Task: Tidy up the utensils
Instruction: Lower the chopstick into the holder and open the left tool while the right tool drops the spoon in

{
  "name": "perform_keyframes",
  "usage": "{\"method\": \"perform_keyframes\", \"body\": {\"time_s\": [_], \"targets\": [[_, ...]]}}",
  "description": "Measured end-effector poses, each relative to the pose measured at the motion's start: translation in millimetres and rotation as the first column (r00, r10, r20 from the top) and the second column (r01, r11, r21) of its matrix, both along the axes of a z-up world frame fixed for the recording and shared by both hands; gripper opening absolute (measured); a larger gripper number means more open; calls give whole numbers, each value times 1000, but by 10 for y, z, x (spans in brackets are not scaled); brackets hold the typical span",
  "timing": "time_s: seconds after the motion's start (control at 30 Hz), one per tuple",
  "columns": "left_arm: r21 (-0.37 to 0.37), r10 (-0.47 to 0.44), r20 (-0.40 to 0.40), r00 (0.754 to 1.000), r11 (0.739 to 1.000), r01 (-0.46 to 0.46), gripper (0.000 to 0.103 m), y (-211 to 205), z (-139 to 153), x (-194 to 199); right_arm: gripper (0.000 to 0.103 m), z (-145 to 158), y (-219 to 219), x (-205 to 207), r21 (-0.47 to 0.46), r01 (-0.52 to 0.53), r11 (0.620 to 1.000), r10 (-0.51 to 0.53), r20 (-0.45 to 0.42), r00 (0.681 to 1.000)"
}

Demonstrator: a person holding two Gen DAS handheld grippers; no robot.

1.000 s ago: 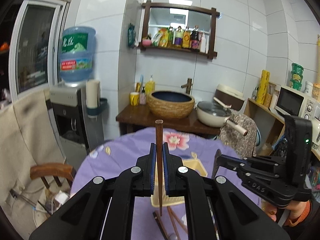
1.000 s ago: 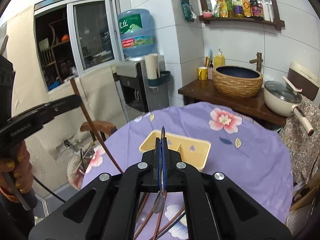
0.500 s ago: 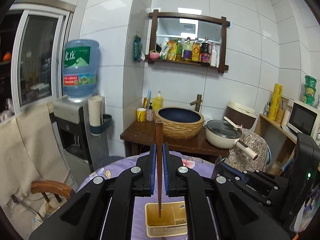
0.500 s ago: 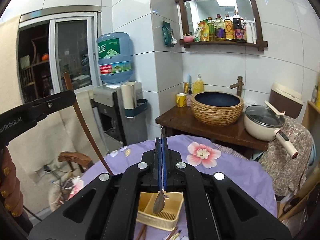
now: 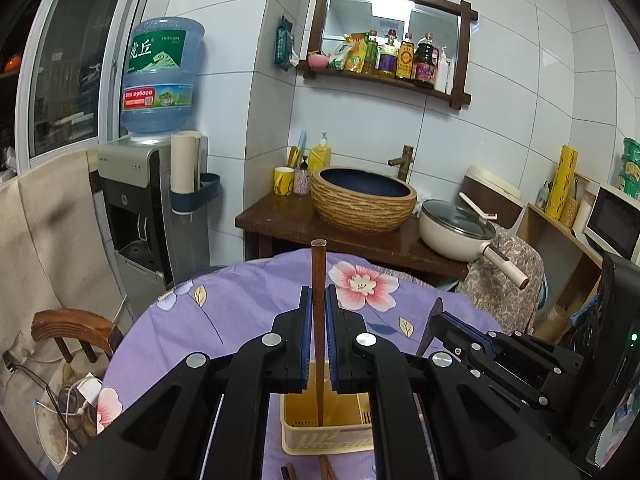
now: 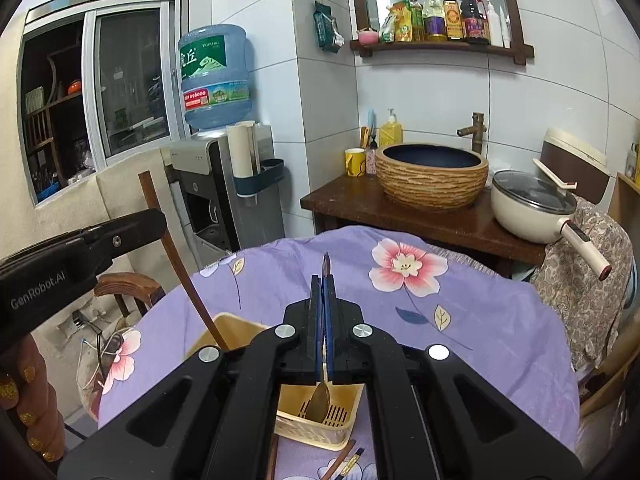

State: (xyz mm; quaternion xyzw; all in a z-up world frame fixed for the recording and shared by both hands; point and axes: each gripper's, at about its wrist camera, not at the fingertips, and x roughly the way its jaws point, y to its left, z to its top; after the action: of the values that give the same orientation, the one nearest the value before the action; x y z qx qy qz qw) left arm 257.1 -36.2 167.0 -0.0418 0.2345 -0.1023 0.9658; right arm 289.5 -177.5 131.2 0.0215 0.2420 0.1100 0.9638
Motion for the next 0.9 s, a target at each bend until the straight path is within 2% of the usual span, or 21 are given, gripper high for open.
{"method": "perform_keyframes", "body": {"time_s": [0.43,0.53,0.9], "targets": [[25,-20,-46,999,999,21,7,-38,-292,33,2,-303,19,-11,-4,-26,1000,26,-48,998],[12,-25,-70,997,1000,26,7,-14,-363,58,2,-354,11,-11,-2,-31,1000,31,-57,998],[25,-47,-47,998,999,49,7,-47,-388,10,2,-462,-31,12,4,-31,1000,31,-81,996]]}}
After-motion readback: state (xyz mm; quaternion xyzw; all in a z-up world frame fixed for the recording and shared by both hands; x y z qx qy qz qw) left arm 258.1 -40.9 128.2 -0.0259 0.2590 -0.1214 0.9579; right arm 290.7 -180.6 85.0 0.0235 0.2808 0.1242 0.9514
